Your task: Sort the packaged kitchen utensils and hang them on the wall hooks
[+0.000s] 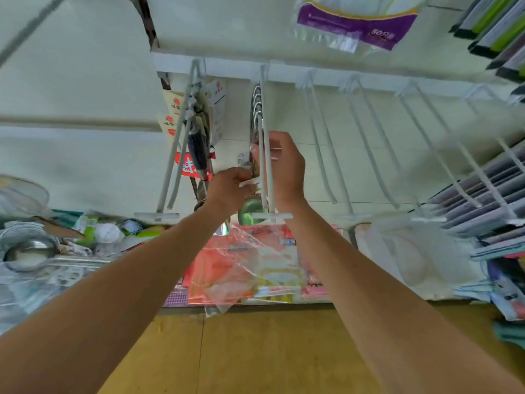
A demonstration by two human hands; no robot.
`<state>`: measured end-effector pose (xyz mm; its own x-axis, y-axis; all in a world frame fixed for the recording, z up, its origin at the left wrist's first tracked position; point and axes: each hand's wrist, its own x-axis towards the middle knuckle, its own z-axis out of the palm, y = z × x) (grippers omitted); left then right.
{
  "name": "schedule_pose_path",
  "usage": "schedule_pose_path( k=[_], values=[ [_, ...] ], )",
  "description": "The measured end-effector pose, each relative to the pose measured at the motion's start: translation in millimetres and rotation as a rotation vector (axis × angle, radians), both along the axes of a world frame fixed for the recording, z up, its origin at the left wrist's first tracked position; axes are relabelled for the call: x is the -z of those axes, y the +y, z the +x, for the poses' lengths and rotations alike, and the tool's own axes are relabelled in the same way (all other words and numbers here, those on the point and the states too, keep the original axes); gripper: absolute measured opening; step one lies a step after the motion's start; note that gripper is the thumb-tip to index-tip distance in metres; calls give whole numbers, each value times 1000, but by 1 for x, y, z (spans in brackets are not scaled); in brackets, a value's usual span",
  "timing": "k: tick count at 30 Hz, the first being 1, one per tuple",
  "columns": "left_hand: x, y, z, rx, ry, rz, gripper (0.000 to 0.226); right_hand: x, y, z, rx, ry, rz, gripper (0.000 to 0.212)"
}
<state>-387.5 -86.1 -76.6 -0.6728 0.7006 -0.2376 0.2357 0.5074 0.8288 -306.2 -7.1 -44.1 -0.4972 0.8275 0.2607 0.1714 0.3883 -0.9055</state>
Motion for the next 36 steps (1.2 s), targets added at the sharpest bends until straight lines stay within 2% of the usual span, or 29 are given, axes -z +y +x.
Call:
schedule_pose_path(
  k=[5,10,12,14,18,22,26,30,33,36],
  values=[
    [-2,1,1,37,10,89,32,-2,7,7,-50,-13,6,15],
    [-3,-9,20,156,91,30,16,-6,-2,18,-79,-36,11,15],
    [2,-19,25,132,96,-12,24,-7,-10,27,-89,-54,14,15],
    [5,-31,26,72,79,58,37,-7,-20,39,-113,-63,6,16],
    [5,-54,40,220,151,57,12,-9,-47,66,-138,-65,-8,16],
    [0,-86,64,286,184,73,16,-17,-83,93,-118,-52,-50,19],
    [-4,-129,79,323,141,62,4,-20,-120,113,-57,-36,-107,15],
    [-20,-168,95,349,81,103,25,-28,-145,118,40,7,-265,14],
    [-36,-185,97,333,9,75,40,-42,-159,116,85,-9,-313,9],
    [-39,-186,103,363,13,0,25,-51,-164,124,62,-33,-317,13]
  ],
)
